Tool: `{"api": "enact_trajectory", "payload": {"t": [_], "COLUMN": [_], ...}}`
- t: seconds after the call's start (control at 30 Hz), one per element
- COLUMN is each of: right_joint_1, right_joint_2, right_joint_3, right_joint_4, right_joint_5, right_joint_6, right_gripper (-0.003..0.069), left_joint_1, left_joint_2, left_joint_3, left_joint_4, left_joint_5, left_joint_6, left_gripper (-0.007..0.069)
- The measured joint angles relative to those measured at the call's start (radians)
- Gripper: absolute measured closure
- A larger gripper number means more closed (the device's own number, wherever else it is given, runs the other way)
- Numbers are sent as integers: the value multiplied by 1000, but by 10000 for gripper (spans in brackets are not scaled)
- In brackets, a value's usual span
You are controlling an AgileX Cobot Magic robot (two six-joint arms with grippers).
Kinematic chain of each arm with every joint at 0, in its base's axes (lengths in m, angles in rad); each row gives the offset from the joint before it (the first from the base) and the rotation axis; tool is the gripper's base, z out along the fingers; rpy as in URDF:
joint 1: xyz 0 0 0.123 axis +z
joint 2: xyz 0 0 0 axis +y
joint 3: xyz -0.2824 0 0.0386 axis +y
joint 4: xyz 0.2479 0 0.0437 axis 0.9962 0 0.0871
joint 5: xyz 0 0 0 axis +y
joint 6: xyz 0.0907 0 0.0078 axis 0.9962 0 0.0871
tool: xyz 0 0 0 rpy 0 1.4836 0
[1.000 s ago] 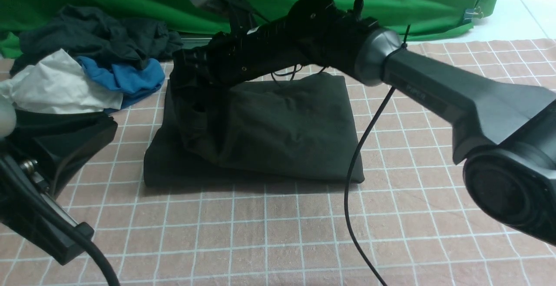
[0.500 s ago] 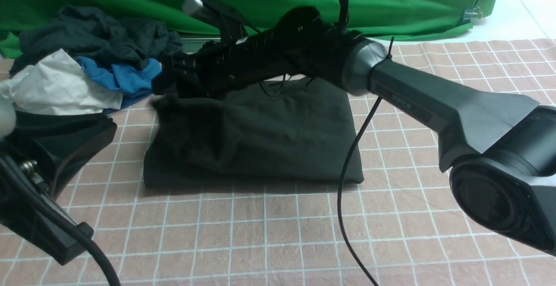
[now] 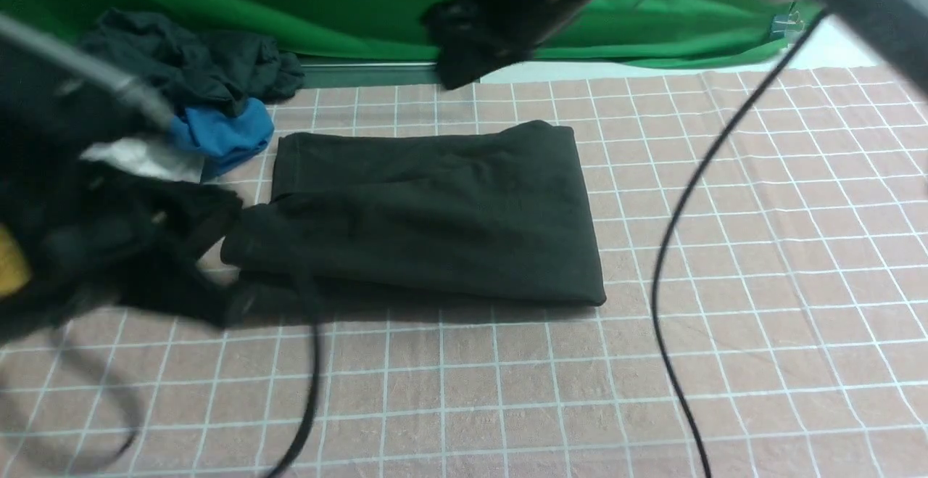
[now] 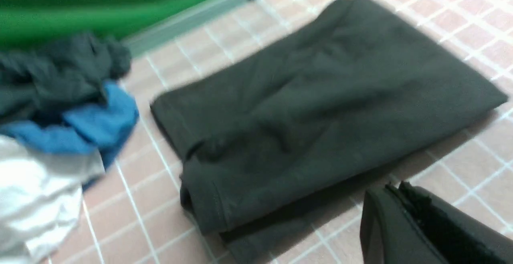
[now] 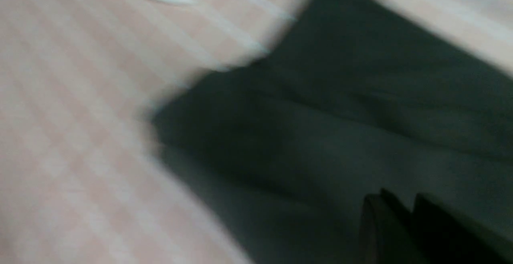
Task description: Fold a long-sleeved shirt over a pink coffee tablecloth.
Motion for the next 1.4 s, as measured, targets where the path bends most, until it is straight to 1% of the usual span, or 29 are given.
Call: {"api": "enact_trajectory", "payload": {"t": [0.07, 0.1, 0.17, 0.2, 0.23, 0.27, 0.3, 0.33, 0.37, 0.4, 0.43, 0.5, 0.6, 0.73, 0.83, 0.97, 1.03, 1.17, 1.3, 1.37, 1.4], "right_joint_1": [-4, -9, -27, -38, -45, -52, -56, -64, -68, -68, -69, -69, -69, -69, -69, -81, -103, -142, -176, -190, -190], "right_joint_2": [-65, -95, -157, -183, -194, -201, -202, -200, -194, -193, -180, -161, -126, -76, -59, -58, -58, -62, -123, -190, -197], "right_joint_3": [87, 132, 251, 324, 371, 414, 445, 522, 567, 575, 634, 685, 706, 707, 707, 695, 664, 599, 577, 576, 576], "right_joint_4": [-111, -141, -171, -176, -176, -177, -176, -168, -154, -150, -114, -70, -50, -45, -53, -75, -83, -91, -103, -133, -137], "right_joint_5": [2, 2, -22, -57, -84, -114, -137, -205, -253, -263, -343, -423, -457, -454, -438, -399, -351, -283, -225, -184, -184], "right_joint_6": [22, 30, 42, 45, 47, 53, 55, 61, 59, 58, 39, 21, 15, 5, -5, -9, -9, -9, -15, -15, -15], "right_gripper": [568, 568, 569, 569, 569, 569, 569, 569, 569, 569, 569, 569, 569, 569, 569, 566, 564, 553, 547, 547, 547], "left_joint_1": [47, 78, 141, 173, 196, 217, 227, 266, 278, 281, 295, 301, 301, 301, 301, 301, 301, 303, 303, 303, 303], "left_joint_2": [79, 115, 202, 256, 292, 329, 346, 435, 470, 479, 544, 627, 710, 810, 825, 817, 792, 711, 537, 392, 392], "left_joint_3": [-52, -75, -129, -156, -172, -186, -192, -215, -222, -223, -226, -226, -226, -227, -240, -239, -245, -269, -283, -283, -283], "left_joint_4": [-24, -43, -131, -209, -244, -312, -339, -442, -476, -489, -518, -518, -490, -466, -457, -411, -358, -319, -313, -331, -335], "left_joint_5": [-2, -7, -23, -38, -49, -61, -66, -81, -83, -84, -82, -64, -38, 0, 36, 66, 110, 175, 181, 174, 174], "left_joint_6": [-4, 5, 59, 105, 149, 194, 217, 325, 358, 365, 402, 421, 425, 409, 399, 354, 320, 298, 286, 299, 299], "left_gripper": [607, 607, 607, 607, 607, 607, 607, 607, 607, 607, 607, 607, 607, 606, 606, 605, 605, 605, 605, 605, 605]}}
